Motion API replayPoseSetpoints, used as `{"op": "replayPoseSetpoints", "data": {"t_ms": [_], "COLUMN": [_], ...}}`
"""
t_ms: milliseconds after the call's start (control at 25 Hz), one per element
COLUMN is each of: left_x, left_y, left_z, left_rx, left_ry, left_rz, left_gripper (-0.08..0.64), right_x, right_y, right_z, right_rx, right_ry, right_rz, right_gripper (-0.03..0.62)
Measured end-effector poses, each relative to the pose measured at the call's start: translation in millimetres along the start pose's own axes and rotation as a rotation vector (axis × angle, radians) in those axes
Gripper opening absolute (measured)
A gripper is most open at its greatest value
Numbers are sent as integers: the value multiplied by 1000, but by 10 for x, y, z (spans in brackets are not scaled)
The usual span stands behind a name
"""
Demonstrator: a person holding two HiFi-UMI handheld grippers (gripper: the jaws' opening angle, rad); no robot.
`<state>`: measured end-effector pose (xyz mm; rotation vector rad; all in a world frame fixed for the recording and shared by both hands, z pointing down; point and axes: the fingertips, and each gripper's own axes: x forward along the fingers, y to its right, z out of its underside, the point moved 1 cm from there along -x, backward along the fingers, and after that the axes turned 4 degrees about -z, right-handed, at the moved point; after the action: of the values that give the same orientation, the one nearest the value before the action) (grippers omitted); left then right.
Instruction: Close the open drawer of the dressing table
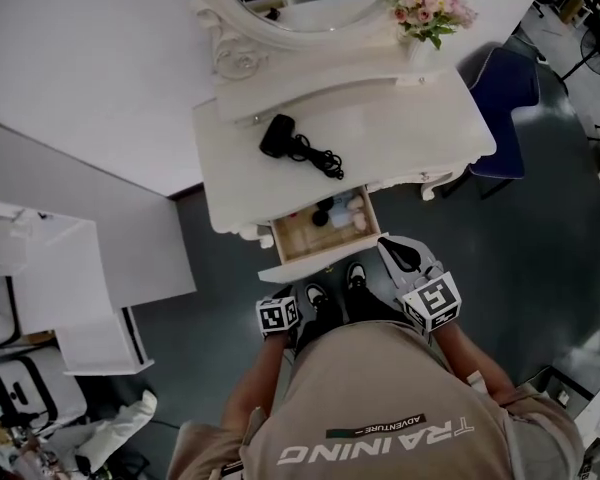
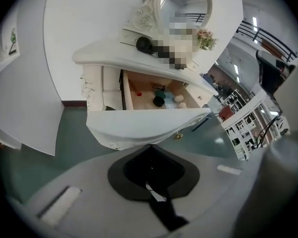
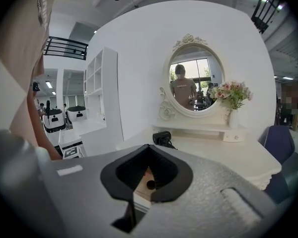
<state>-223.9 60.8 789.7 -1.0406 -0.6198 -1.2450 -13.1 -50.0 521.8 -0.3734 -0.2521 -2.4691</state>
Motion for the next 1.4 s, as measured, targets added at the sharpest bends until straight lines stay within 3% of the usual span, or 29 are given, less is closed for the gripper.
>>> {"op": "replayPoseSetpoints", "data": {"t_ms": [600,1400], "left_x": [163,405], "left_y": [-67,-261], "left_z": [-176,-824], "left_rx": [-26,-63], "left_ry": [-10,36], "left_rz": [1,-12], "left_gripper": [18,18], "right_x": [159,521], "right_y": [69,326], "right_z": [-32,-72], "right_rx": [18,35], "right_ry": [-12,-26], "right_rz": [-23,-26], "right_gripper": [2,2]}}
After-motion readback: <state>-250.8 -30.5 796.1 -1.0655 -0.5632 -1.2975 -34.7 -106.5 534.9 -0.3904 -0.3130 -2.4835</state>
